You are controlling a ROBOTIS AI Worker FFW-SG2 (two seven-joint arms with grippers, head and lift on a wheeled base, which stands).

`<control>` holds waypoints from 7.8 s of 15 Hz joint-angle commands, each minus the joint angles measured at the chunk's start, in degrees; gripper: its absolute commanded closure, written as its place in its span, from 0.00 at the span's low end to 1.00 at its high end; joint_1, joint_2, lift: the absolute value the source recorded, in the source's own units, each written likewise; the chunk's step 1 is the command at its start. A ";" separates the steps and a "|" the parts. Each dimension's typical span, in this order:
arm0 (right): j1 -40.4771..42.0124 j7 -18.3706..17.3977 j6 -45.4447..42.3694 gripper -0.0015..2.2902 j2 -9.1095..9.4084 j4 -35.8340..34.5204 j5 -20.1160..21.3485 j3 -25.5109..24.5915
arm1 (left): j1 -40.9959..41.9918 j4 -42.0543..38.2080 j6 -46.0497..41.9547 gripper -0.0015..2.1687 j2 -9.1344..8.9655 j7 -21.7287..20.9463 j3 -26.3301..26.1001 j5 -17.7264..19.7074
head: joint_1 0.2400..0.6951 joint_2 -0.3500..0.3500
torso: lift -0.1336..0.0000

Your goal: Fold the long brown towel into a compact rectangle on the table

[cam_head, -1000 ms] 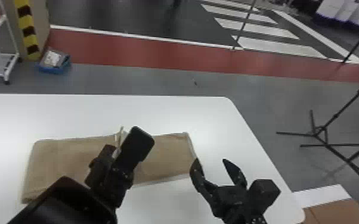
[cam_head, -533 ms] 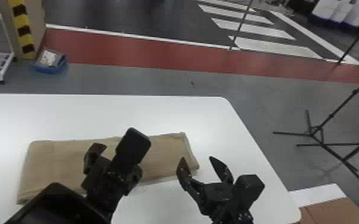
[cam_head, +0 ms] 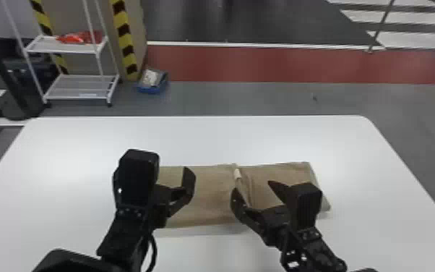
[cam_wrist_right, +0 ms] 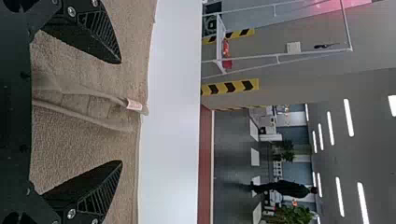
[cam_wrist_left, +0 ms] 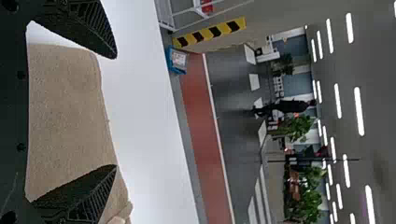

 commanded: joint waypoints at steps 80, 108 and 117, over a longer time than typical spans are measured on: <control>-8.56 7.52 30.98 0.22 -1.44 -1.47 -2.54 -23.84 | 2.69 17.17 -26.58 0.04 -0.23 -6.90 18.54 18.83 | 1.00 0.38 | 0.14; -8.38 1.89 32.56 0.00 -0.30 -11.05 9.24 12.81 | 2.87 17.44 -26.58 0.04 -0.23 -6.99 18.54 18.83 | 1.00 0.84 | 0.14; -8.91 10.42 26.05 0.62 -0.38 -8.32 7.39 15.19 | 2.87 17.61 -26.58 0.04 -0.23 -7.26 18.63 18.83 | 1.00 0.95 | 0.14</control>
